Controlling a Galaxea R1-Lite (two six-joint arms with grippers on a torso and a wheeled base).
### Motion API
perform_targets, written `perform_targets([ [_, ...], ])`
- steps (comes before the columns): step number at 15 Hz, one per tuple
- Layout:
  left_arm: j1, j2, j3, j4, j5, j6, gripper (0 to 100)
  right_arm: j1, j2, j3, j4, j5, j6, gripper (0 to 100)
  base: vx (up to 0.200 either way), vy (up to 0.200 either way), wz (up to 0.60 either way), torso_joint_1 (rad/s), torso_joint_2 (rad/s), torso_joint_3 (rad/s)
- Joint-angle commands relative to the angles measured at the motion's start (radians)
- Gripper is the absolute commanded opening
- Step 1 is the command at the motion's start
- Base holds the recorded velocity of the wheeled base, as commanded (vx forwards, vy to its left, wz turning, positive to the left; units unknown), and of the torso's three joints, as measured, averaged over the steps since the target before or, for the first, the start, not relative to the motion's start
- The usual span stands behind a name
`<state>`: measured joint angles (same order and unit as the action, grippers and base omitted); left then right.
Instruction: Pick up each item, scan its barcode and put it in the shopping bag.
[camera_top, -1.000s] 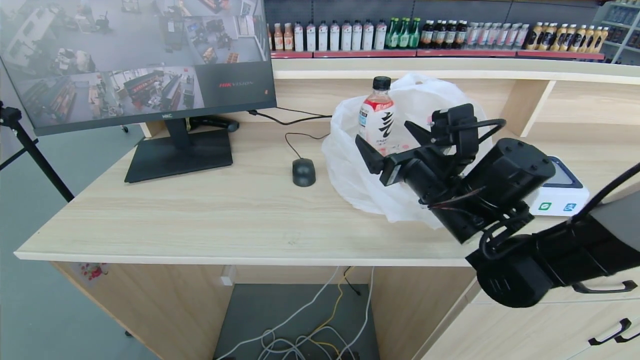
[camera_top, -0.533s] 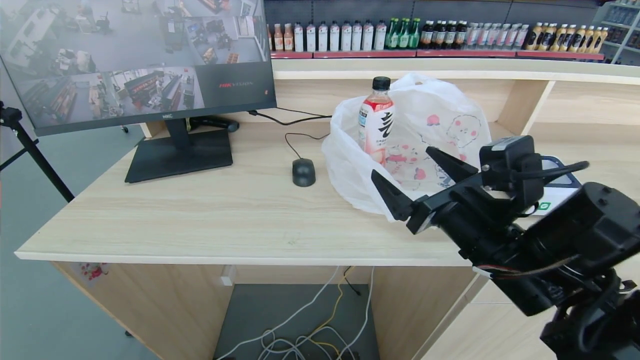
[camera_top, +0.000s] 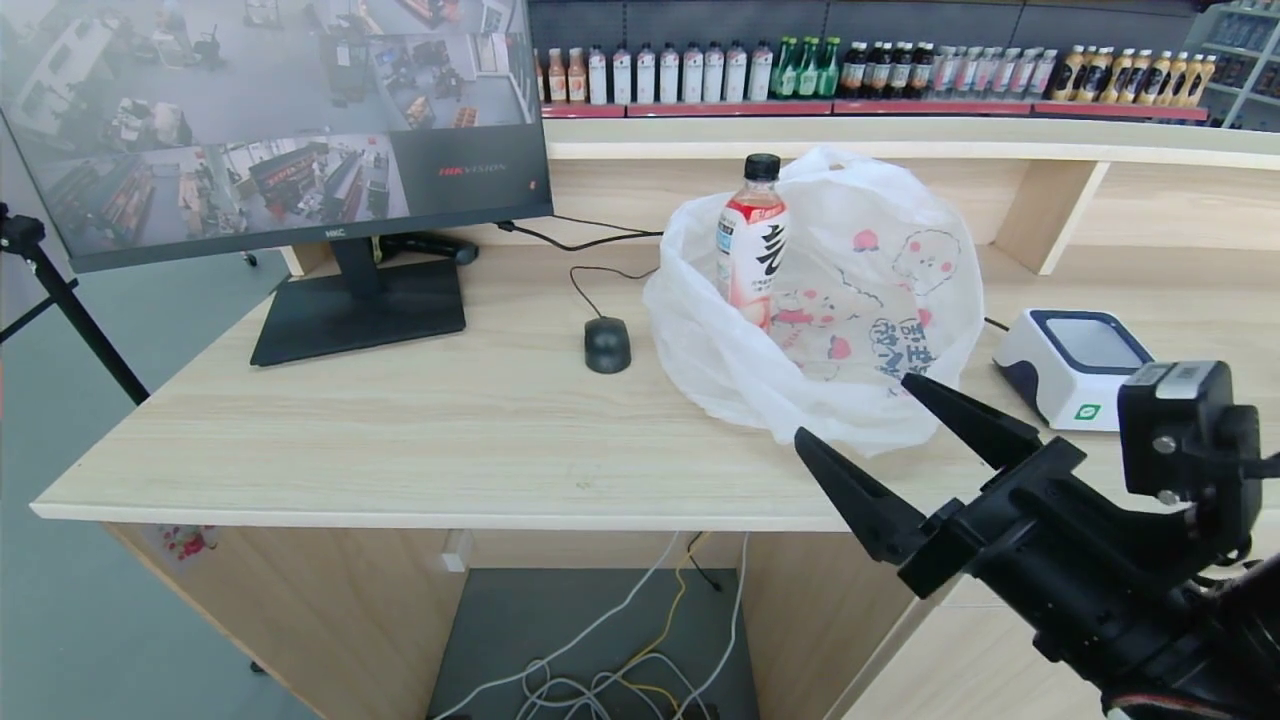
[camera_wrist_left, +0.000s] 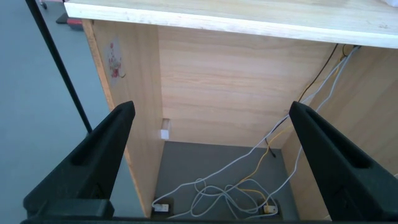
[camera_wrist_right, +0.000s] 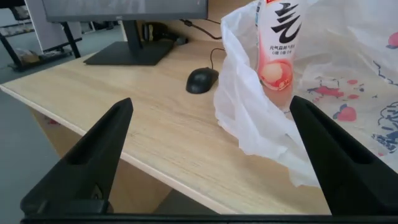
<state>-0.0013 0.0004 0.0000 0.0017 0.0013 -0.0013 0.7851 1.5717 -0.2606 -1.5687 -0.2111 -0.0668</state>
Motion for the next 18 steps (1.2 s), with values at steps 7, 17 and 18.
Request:
perform_targets([
  [7, 0.001, 0.000, 0.000, 0.000, 0.000, -0.003, 100, 0.003, -0.087, 0.083, -0.002, 0.002, 0.018, 100, 0.000, -0.086, 0.00, 0.002, 0.00, 0.001],
  [17, 0.001, 0.000, 0.000, 0.001, 0.000, -0.008, 100, -0.053, -0.044, 0.046, -0.002, 0.002, 0.033, 100, 0.000, -0.200, 0.00, 0.004, 0.00, 0.003],
  [18, 0.001, 0.000, 0.000, 0.000, 0.000, -0.008, 100, -0.060, -0.035, 0.037, -0.002, 0.002, 0.032, 100, 0.000, -0.200, 0.00, 0.002, 0.00, 0.002],
])
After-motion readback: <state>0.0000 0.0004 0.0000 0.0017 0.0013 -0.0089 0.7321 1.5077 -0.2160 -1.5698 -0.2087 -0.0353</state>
